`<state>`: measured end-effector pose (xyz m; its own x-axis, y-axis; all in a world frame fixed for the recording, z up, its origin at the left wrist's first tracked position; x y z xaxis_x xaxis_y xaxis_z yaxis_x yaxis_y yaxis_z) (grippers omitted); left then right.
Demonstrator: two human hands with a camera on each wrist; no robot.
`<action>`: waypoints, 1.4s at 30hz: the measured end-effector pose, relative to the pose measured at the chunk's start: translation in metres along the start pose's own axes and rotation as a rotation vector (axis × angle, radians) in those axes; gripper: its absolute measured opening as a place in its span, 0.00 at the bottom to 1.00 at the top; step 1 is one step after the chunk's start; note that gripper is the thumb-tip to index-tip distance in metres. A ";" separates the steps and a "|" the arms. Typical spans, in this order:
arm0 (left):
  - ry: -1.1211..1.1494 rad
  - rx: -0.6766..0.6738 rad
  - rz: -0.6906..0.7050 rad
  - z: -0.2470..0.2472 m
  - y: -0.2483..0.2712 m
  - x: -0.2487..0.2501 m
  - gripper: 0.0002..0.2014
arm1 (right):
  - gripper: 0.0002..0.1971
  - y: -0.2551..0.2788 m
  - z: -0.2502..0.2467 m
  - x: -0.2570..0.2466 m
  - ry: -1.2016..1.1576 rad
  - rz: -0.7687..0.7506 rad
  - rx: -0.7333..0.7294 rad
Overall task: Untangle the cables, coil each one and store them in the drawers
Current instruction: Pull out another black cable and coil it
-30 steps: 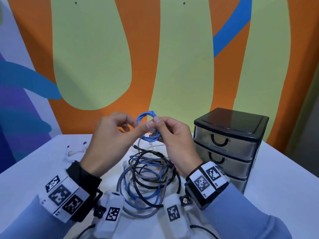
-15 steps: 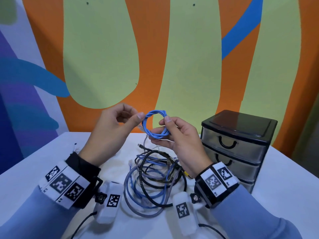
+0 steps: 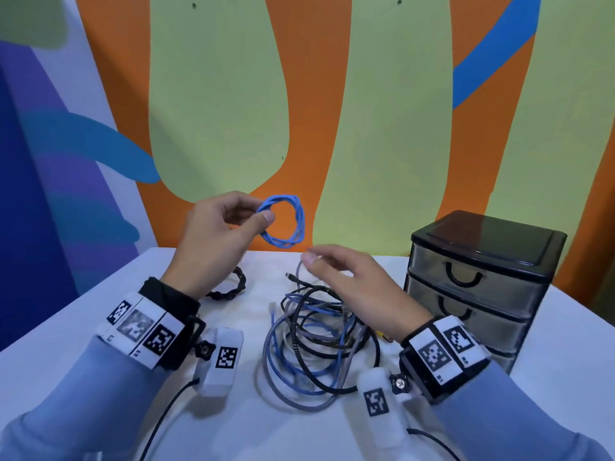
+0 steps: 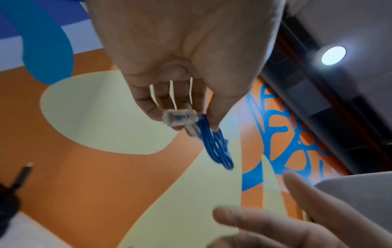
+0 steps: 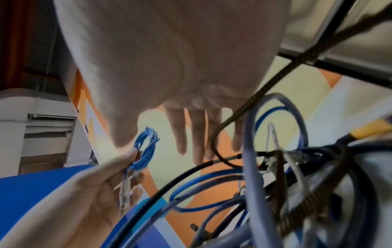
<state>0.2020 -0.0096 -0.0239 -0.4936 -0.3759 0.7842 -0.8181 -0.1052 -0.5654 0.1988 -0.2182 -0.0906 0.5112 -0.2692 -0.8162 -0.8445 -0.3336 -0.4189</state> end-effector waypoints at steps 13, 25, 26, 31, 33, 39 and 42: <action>-0.819 -0.128 -0.133 -0.007 -0.069 -0.059 0.07 | 0.13 -0.003 0.002 0.032 0.034 0.030 -0.039; -1.203 -0.493 -0.268 0.061 -0.071 -0.115 0.13 | 0.20 -0.004 -0.025 0.044 -0.055 0.087 0.223; -1.145 -0.428 -0.225 0.060 -0.071 -0.101 0.14 | 0.21 -0.004 -0.026 0.043 -0.060 0.084 0.236; -0.370 -0.466 -0.216 0.077 -0.016 -0.019 0.30 | 0.18 0.002 -0.041 0.033 -0.138 0.068 0.384; -0.262 -0.623 -0.266 0.091 0.015 -0.004 0.30 | 0.17 0.003 -0.045 0.027 -0.168 0.048 0.429; 0.174 -0.462 -0.223 0.097 0.018 0.002 0.19 | 0.10 0.003 -0.052 0.011 -0.192 -0.046 0.495; 0.400 -0.287 -0.242 0.079 0.011 -0.002 0.17 | 0.18 0.007 -0.051 -0.004 -0.052 -0.102 0.479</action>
<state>0.2175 -0.0827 -0.0520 -0.3095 0.0132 0.9508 -0.9421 0.1312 -0.3085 0.1995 -0.2658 -0.0700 0.5971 -0.2068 -0.7751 -0.7751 0.1004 -0.6238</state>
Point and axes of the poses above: each hand's wrist, its own y-axis away from the middle knuckle, its own z-axis out of the palm, x = y × z, the point moved 10 cm from there along -y, towards the middle knuckle, and after that the axes turned 5 degrees about -z, right-handed, at the moved point
